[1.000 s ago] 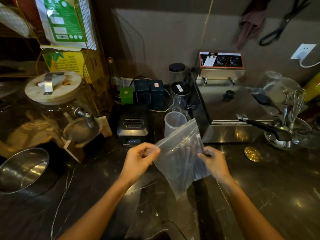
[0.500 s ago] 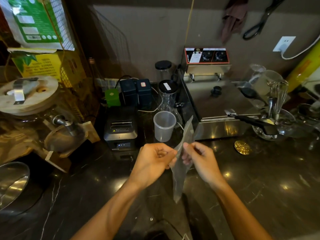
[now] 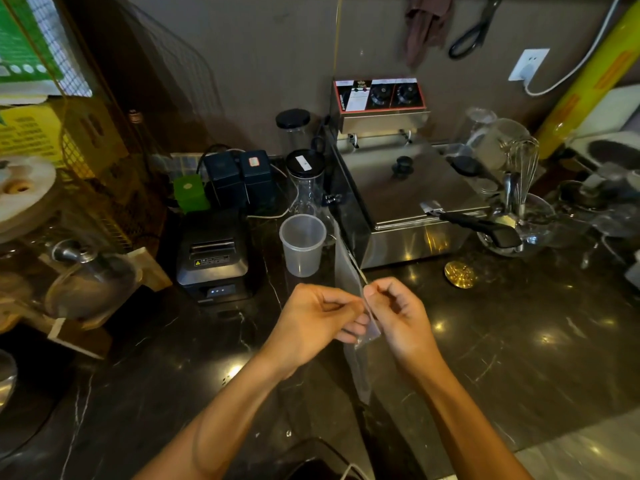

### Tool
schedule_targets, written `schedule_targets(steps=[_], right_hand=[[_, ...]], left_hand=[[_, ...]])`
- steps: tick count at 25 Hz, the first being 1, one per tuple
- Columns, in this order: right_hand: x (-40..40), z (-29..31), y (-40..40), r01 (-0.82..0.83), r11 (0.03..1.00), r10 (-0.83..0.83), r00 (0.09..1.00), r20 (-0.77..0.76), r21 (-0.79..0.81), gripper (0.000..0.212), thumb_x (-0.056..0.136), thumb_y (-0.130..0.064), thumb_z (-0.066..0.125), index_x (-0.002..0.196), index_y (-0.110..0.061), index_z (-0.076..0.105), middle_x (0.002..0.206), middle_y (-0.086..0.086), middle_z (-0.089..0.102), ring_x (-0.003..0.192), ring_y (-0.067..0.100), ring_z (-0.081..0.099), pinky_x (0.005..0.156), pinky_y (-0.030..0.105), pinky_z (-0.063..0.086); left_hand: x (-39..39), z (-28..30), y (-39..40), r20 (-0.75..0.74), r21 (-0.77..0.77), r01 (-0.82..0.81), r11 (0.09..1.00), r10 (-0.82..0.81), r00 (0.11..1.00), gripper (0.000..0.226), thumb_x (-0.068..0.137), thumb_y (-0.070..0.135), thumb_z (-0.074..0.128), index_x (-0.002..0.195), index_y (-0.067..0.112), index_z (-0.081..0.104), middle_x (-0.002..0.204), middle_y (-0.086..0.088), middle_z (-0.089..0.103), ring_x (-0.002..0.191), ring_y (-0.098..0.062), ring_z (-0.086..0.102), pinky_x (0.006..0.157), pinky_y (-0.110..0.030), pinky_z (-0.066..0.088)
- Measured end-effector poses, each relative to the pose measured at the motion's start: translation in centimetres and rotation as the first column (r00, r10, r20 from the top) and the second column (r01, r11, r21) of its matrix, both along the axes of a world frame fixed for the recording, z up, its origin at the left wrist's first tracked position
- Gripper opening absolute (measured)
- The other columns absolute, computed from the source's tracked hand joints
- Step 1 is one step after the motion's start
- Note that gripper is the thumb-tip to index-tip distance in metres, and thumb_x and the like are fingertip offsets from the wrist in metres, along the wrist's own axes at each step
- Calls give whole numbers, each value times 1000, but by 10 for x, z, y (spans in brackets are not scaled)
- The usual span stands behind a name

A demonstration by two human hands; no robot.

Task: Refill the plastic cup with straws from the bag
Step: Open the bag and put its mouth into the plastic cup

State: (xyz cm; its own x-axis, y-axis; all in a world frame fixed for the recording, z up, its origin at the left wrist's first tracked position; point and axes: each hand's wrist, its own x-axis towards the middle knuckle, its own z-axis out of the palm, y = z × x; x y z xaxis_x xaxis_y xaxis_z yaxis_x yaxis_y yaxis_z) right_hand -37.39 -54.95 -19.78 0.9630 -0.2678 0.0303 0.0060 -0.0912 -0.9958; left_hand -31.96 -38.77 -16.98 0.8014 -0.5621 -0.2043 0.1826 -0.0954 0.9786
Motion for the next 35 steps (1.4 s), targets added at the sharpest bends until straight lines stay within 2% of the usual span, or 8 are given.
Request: schedule_targets(steps=[6, 9, 12, 17, 22, 28, 32, 35], right_hand=[[1, 0, -5, -6, 999, 6, 1000, 5, -37, 10, 102, -7, 60, 100, -6, 70, 90, 15, 69, 81, 21, 66, 74, 28, 56], [1, 4, -2, -19, 1000, 19, 999, -33, 0, 14, 102, -8, 60, 101, -11, 73, 93, 14, 71, 90, 34, 69, 81, 41, 58], [2, 11, -1, -63, 989, 72, 995, -64, 132, 19, 96, -22, 64, 100, -4, 71, 94, 25, 69, 96, 47, 68, 88, 54, 60], [2, 8, 7, -71, 983, 98, 983, -157, 168, 36, 90, -35, 67, 97, 0, 68, 98, 32, 67, 93, 45, 70, 89, 57, 58], [4, 7, 5, -120, 968, 169, 961, -220, 220, 30, 99, -18, 65, 97, 11, 65, 84, 21, 65, 79, 29, 64, 72, 36, 55], [2, 19, 0, -153, 956, 212, 951, -227, 250, 21, 101, -9, 60, 104, 9, 70, 87, 18, 77, 79, 27, 76, 71, 31, 62], [7, 24, 7, -137, 990, 142, 966, -217, 41, 20, 102, -8, 60, 96, 8, 70, 85, 28, 75, 78, 37, 77, 69, 36, 66], [8, 29, 10, -212, 977, 197, 944, -264, -26, 23, 104, -11, 58, 96, 9, 66, 77, 24, 74, 62, 27, 72, 60, 32, 63]], left_hand=[[0, 4, -7, -7, -32, -63, 998, 63, 998, 15, 96, 8, 66, 103, 0, 78, 89, -19, 79, 80, -21, 78, 70, -27, 64], [3, 6, -4, 16, -18, -82, 996, 83, 996, 11, 95, 4, 68, 97, 3, 79, 81, -13, 79, 71, -16, 76, 66, -24, 63], [4, 5, 0, 4, -4, -84, 996, 84, 996, 10, 94, 3, 69, 91, 3, 78, 74, -8, 78, 64, -13, 74, 64, -23, 62], [0, -2, 4, -43, -7, -95, 995, 94, 995, 7, 91, 2, 72, 89, 4, 78, 71, -8, 77, 61, -11, 72, 60, -20, 59], [-2, -7, 6, -2, 57, 12, 998, -12, 1000, 5, 87, 8, 78, 91, 9, 80, 74, -8, 78, 64, -13, 74, 63, -23, 62], [-1, -3, 13, -39, 15, -18, 1000, 19, 999, 6, 86, 8, 77, 90, 13, 79, 79, -8, 80, 67, -13, 75, 64, -21, 61], [-5, 0, 16, 18, 36, -107, 994, 106, 994, 7, 90, 5, 73, 88, 8, 79, 78, -14, 78, 67, -15, 73, 66, -22, 60], [-9, 1, 18, 57, 61, -171, 983, 168, 984, 9, 91, 4, 72, 85, 5, 78, 76, -16, 78, 67, -21, 74, 65, -24, 61]])
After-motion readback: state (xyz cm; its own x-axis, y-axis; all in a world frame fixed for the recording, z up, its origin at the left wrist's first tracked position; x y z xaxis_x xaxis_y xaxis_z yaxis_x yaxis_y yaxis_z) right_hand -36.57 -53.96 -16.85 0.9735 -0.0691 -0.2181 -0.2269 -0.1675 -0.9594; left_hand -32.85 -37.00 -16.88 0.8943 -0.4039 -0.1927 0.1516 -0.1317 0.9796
